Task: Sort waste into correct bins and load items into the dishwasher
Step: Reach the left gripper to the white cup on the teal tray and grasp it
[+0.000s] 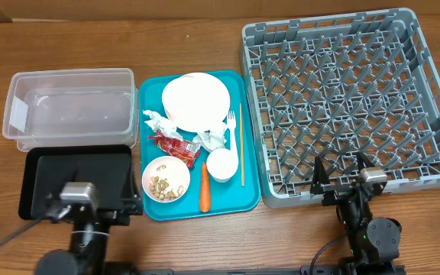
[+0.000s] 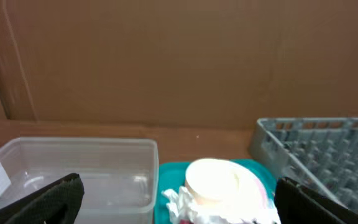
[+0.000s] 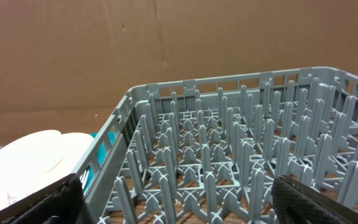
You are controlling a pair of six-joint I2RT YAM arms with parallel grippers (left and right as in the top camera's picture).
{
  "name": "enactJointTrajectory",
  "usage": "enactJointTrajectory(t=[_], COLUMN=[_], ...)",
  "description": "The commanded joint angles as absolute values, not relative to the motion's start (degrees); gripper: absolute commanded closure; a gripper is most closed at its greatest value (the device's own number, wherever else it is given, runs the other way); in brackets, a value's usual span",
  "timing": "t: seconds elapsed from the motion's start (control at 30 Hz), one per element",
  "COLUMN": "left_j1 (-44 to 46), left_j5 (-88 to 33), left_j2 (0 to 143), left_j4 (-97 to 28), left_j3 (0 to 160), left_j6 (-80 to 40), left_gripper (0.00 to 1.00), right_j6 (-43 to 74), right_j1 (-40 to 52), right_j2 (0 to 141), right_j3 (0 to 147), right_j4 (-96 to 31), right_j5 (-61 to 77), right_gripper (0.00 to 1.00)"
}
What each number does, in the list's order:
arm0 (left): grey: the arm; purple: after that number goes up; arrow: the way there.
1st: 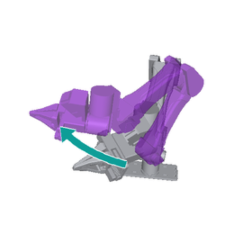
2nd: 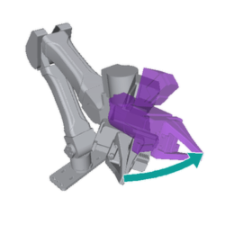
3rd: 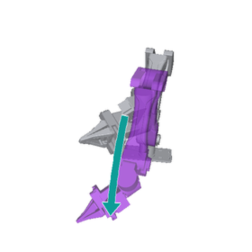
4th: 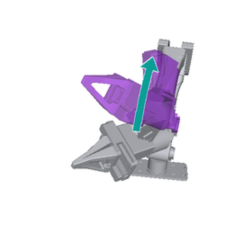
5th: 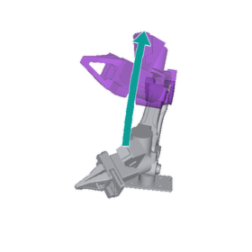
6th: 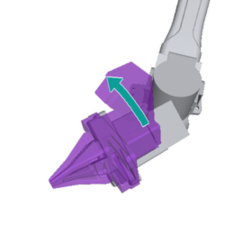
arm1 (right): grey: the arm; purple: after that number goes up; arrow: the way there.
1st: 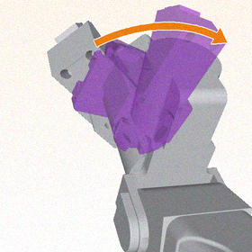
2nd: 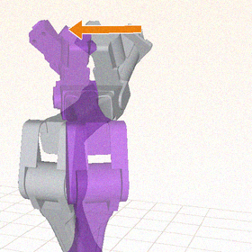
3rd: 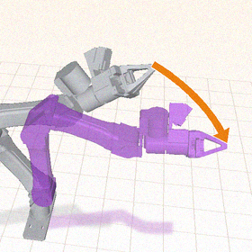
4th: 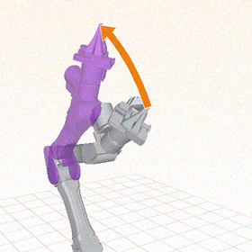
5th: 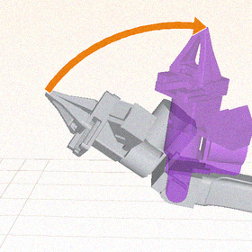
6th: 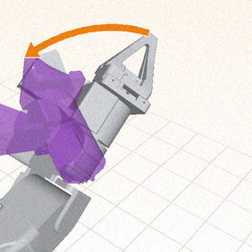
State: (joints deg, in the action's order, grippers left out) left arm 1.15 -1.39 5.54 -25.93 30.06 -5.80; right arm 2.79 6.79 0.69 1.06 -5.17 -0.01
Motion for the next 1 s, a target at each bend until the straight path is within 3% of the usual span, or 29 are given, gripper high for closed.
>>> enactJointTrajectory(t=[0.0, 0.3, 0.57, 0.67, 0.8, 0.97], left_j1=[1.54, 1.54, 1.54, 1.58, 2.22, 7.22], left_j5=[-7.2, -20.99, -36.23, -36.51, -35.97, -26.81], left_j2=[18.17, 52.42, 67.2, 70.96, 74.32, 75.42], left_j4=[-33.43, -65.32, -75.59, -78.28, -79.75, -76.31], left_j3=[45.91, 84.23, 91.79, 90.02, 85.36, 76.66], left_j6=[-6.46, -7.53, -10.0, -9.96, -10.59, -15.9], left_gripper=[0.0, 0.0, 0.0, 0.25, 0.44, 0.46], right_j6=[2.59, 2.59, 2.59, 2.59, 2.59, 2.59], right_j1=[6.68, 6.68, 6.68, 6.68, 6.68, 6.68], right_j2=[0.16, 0.16, 0.16, 0.16, 0.16, 0.16], right_j3=[0.45, 0.45, 0.45, 0.45, 0.45, 0.45], right_j4=[-4.82, -4.82, -4.82, -4.82, -4.82, -4.82], right_j5=[-0.36, -0.36, -0.36, -0.36, -0.36, -0.36], right_gripper=[0.0, 0.0, 0.0, 0.0, 0.0, 0.0])
